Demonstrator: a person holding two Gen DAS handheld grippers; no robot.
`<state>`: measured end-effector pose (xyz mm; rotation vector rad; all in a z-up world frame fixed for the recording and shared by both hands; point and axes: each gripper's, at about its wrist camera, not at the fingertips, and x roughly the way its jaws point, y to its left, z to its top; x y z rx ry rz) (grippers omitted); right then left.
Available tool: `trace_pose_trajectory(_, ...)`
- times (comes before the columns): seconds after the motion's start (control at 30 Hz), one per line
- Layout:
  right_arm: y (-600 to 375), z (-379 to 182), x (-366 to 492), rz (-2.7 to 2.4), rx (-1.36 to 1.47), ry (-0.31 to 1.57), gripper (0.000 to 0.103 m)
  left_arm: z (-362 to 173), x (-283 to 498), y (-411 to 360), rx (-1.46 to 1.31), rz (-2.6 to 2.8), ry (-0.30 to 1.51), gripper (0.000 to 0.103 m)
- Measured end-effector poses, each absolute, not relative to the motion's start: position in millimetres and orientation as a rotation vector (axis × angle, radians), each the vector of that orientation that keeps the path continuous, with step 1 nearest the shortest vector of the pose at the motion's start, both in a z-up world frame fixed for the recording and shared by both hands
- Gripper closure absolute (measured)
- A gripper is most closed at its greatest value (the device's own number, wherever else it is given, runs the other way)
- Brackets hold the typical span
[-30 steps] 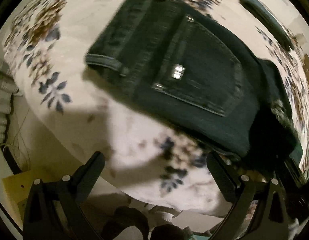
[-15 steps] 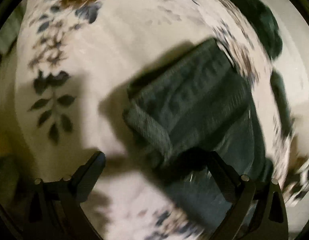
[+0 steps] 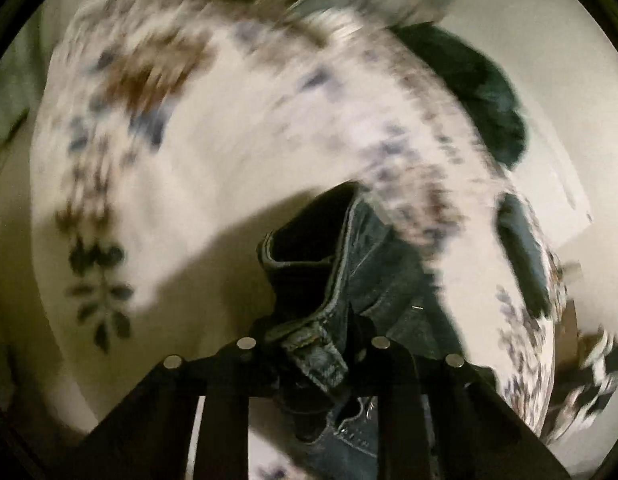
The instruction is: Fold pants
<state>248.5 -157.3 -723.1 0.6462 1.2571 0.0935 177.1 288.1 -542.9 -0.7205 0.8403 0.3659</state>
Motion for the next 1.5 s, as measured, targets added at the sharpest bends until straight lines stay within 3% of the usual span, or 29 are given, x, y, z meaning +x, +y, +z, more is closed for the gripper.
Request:
trace_pose_trajectory(0.23,-220,-706,217,0.02,0.763,1.202,0.037,-425,176,179,-0.417,0.122,0.721,0.085)
trace_pose_trajectory(0.4,-282,-699,184,-0.089,0.855,1.165,0.037,-394,166,59,-0.272,-0.112,0.731,0.085)
trace_pose_trajectory(0.73,-418,-672,99,-0.368,0.882,1.042,0.037,-464,149,-155,-0.1,-0.395,0.941,0.086)
trace_pose_trajectory(0.97,-482,-684,41,-0.516,0.963,1.028,0.037,-524,139,-235,0.082,-0.391,1.059,0.084)
trace_pose_trajectory(1.07,-493,-691,28,-0.522,0.982,1.056,0.036,-541,146,-242,0.113,-0.384,1.164,0.077)
trace_pose_trajectory(1.13,-497,-696,25,-0.502,1.0,1.075,0.029,-539,144,-240,0.068,-0.416,1.213,0.061)
trace_pose_trajectory(1.2,-497,-698,26,-0.48,1.022,1.085,0.022,-531,145,-236,0.033,-0.457,1.255,0.028)
trace_pose_trajectory(1.27,-499,-699,30,-0.432,1.064,1.073,0.009,-512,149,-218,-0.012,-0.479,1.256,0.024)
trace_pose_trajectory(1.33,-497,-696,40,-0.37,1.103,1.057,0.003,-492,154,-187,-0.052,-0.464,1.23,0.023)
trace_pose_trajectory(1.5,-472,-690,113,-0.138,1.109,1.049,0.002,-478,184,-86,-0.048,-0.257,1.174,0.019)
